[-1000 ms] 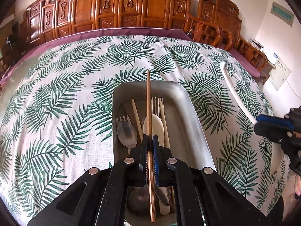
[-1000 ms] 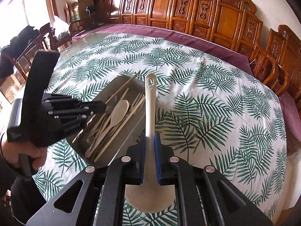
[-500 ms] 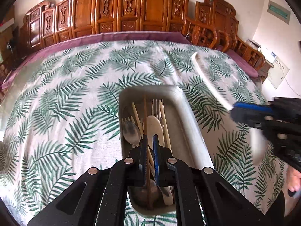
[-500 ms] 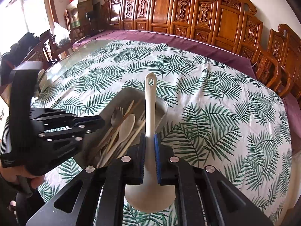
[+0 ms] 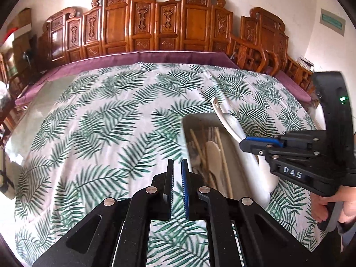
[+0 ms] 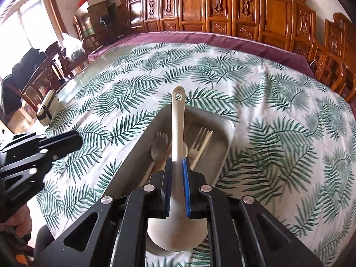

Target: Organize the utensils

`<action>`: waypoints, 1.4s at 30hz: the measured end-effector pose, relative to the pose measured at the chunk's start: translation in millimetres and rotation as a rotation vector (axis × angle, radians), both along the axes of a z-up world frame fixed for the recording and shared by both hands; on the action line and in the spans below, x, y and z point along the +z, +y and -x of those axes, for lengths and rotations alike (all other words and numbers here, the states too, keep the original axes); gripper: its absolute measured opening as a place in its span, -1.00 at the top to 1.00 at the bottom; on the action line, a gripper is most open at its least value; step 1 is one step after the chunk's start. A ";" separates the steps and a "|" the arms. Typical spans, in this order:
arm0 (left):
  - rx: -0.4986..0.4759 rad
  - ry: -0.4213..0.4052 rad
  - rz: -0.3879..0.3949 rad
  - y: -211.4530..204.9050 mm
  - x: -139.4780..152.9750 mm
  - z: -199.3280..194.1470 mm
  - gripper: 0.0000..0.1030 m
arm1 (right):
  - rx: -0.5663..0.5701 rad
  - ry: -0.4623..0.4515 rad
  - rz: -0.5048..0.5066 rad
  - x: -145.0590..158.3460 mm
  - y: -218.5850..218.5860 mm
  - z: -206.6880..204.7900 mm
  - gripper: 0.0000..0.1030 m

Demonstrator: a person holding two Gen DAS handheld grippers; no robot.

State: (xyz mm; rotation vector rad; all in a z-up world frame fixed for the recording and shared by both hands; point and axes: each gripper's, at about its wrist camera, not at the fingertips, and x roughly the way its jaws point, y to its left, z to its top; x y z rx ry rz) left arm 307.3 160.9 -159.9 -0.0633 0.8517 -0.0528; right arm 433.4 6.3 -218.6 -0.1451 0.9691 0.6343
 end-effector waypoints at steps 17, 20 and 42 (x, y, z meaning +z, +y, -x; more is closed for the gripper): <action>0.029 -0.004 0.005 20.9 -5.6 11.5 0.87 | -0.017 0.044 0.052 -31.5 20.2 1.3 0.78; 0.028 -0.002 0.005 19.0 -6.1 12.2 0.87 | -0.021 0.041 0.056 -31.1 20.2 1.7 0.78; 0.024 -0.067 -0.013 -24.2 18.4 36.2 -0.45 | -0.106 -0.122 0.011 22.4 -59.3 60.0 0.38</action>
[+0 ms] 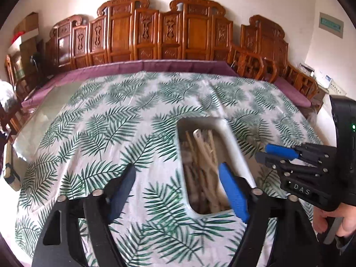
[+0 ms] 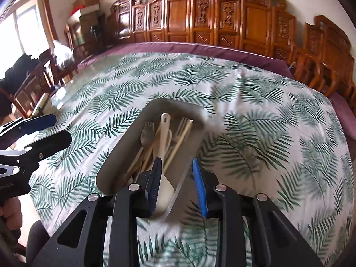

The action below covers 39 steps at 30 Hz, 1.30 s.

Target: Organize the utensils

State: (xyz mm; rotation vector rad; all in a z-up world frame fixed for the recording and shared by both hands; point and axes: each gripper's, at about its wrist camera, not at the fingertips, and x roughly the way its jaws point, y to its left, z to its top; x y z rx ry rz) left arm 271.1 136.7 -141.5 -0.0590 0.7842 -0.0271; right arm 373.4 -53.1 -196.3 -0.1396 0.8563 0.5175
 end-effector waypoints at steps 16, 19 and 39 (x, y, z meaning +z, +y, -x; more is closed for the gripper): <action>-0.017 -0.102 -0.033 -61.2 62.4 49.3 -0.85 | -0.150 -0.138 -0.066 64.6 -101.5 67.6 -0.95; -0.018 -0.131 -0.047 -70.4 77.7 59.8 -0.85 | -0.178 -0.184 -0.074 80.8 -116.8 84.7 -0.95; -0.029 -0.238 -0.097 -118.7 120.4 134.9 -0.86 | -0.266 -0.365 -0.161 136.5 -176.3 177.0 -0.95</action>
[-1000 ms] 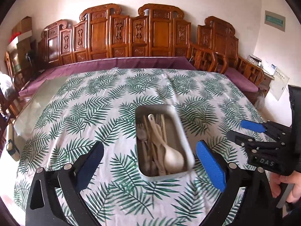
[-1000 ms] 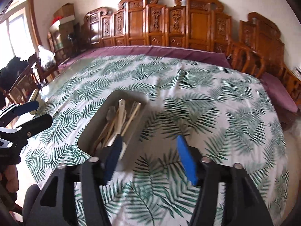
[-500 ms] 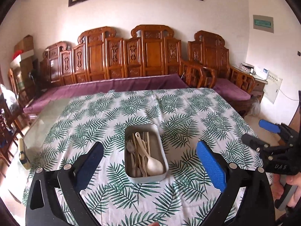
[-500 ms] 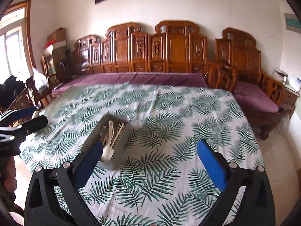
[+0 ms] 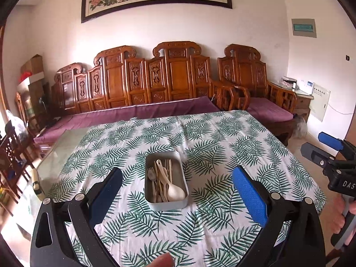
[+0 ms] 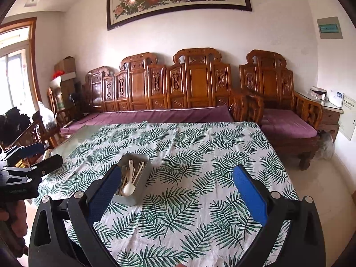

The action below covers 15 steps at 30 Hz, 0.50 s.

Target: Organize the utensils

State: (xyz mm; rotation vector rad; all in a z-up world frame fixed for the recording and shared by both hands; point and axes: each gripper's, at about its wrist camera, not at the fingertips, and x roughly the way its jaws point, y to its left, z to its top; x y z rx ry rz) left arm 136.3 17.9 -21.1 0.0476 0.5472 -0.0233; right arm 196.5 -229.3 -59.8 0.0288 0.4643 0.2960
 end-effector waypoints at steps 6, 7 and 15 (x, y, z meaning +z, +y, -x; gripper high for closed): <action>0.004 -0.001 0.031 0.1 0.8 6.8 -0.85 | 0.003 -0.023 0.006 5.0 0.8 10.6 -0.95; 0.003 -0.002 0.043 0.9 0.5 7.8 -0.86 | 0.003 -0.026 0.008 5.5 1.4 11.6 -0.95; 0.011 -0.010 0.071 2.3 -2.8 12.1 -0.86 | -0.002 -0.030 0.013 6.9 2.0 14.7 -0.95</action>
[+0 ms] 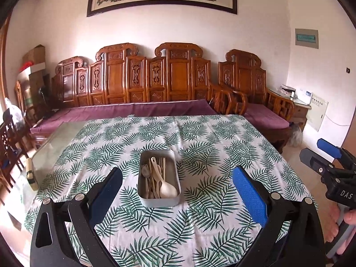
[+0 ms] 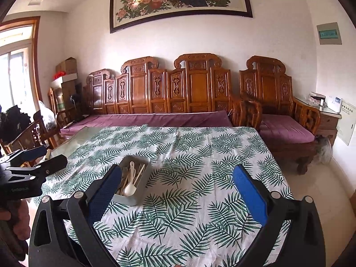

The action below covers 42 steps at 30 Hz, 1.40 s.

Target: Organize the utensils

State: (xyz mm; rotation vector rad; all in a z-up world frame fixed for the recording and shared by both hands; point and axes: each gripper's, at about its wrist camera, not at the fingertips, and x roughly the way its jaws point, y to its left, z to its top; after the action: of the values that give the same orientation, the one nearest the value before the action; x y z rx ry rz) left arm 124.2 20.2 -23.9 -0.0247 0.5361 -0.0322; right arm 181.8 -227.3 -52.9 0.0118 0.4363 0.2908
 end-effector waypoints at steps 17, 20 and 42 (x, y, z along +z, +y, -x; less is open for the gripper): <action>-0.006 -0.006 -0.003 -2.4 -2.0 1.9 -0.86 | -0.010 0.000 0.004 0.2 -1.3 -0.5 -0.95; -0.006 -0.009 -0.005 -2.7 -1.1 2.3 -0.86 | -0.011 0.001 0.002 0.0 -2.0 -0.9 -0.95; -0.003 -0.013 -0.001 -3.3 -1.5 3.0 -0.86 | -0.018 0.004 0.000 -4.4 -1.7 -2.5 -0.95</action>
State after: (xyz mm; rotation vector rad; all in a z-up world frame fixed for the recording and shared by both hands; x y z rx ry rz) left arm 121.1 16.9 -25.4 -0.0228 0.5231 -0.0348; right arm 184.3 -229.1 -57.3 0.0162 0.4397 0.2729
